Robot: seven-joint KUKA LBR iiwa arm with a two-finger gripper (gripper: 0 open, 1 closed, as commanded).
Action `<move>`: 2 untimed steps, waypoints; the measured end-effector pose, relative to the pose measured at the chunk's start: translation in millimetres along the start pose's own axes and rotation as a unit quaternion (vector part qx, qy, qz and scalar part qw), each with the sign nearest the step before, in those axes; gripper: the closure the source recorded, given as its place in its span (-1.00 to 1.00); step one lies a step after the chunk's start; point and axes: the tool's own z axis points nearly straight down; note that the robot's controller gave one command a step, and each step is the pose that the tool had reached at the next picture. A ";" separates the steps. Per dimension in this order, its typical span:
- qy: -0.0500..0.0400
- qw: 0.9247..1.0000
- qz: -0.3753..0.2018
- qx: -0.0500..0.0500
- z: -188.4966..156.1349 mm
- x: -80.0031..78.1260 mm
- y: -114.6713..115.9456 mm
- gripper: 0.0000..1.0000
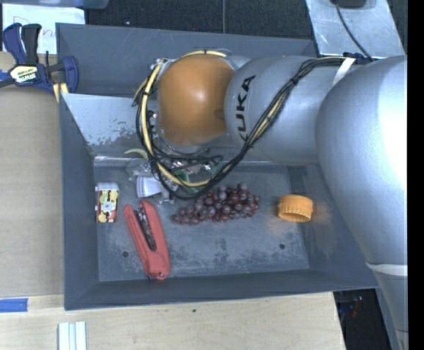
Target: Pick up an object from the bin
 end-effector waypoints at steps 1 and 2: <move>0.000 1.000 0.000 0.000 -0.1 0.0 0.0 1.00; 0.000 1.000 0.001 -0.001 -3.8 0.2 0.4 1.00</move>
Offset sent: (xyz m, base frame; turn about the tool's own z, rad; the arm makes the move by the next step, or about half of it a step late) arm -0.0001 0.0003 0.0141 0.0003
